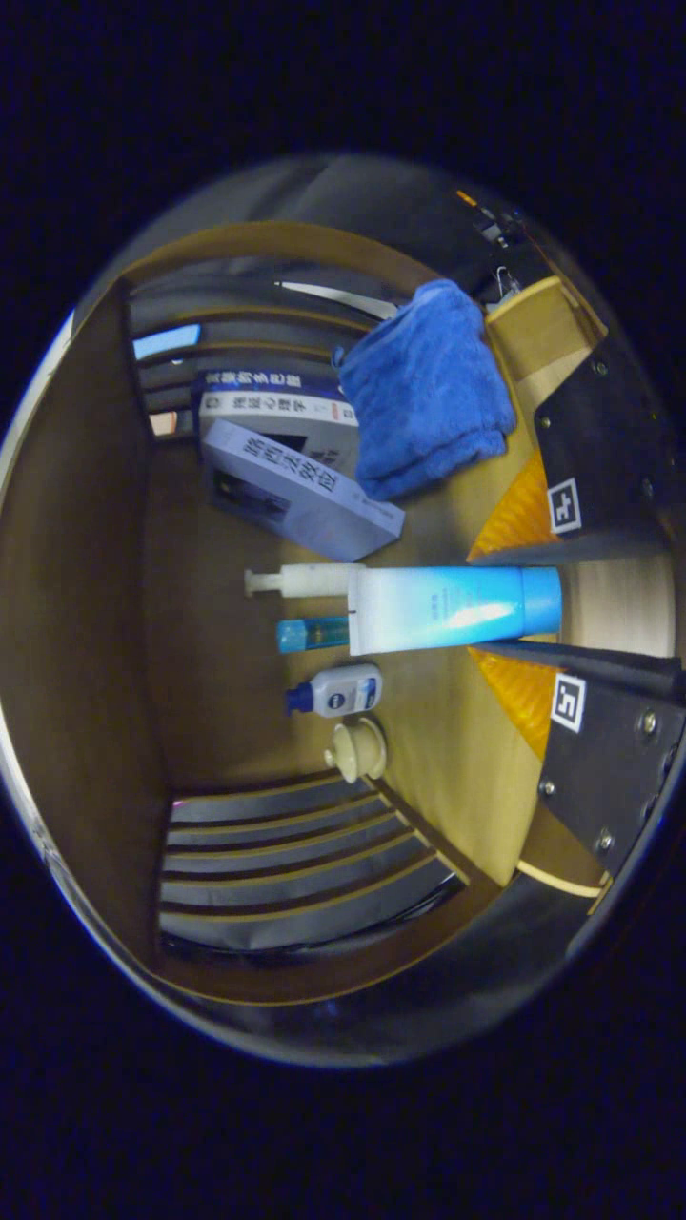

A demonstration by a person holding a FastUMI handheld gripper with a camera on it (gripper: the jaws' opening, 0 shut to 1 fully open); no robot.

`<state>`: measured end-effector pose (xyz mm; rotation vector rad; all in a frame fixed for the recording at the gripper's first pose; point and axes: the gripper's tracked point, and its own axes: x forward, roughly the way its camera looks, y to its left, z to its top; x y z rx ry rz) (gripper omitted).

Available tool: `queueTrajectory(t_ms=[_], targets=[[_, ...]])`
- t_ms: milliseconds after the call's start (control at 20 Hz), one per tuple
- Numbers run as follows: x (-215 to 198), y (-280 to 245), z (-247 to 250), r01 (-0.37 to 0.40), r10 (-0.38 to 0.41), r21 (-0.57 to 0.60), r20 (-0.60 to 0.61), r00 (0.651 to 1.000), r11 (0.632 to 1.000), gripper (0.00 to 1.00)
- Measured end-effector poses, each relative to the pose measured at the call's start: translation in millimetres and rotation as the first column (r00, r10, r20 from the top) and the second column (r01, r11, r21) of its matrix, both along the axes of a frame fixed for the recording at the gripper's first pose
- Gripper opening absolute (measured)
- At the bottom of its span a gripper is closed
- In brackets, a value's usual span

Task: Pull open the drawer, take out the items inside it, and place them on the countertop above the cabinet.

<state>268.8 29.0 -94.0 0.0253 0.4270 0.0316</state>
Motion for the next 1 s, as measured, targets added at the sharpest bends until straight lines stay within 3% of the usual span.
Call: queueTrajectory(t_ms=[300,950,1000], targets=[[26,21,-49,-0.009,0.006,-0.054,-0.063,0.998,0.999,0.39],[51,26,-45,0.015,-0.015,-0.033,-0.018,1.000,0.999,0.42],[51,31,-46,-0.008,0.008,-0.018,-0.024,1.000,1.000,0.51]])
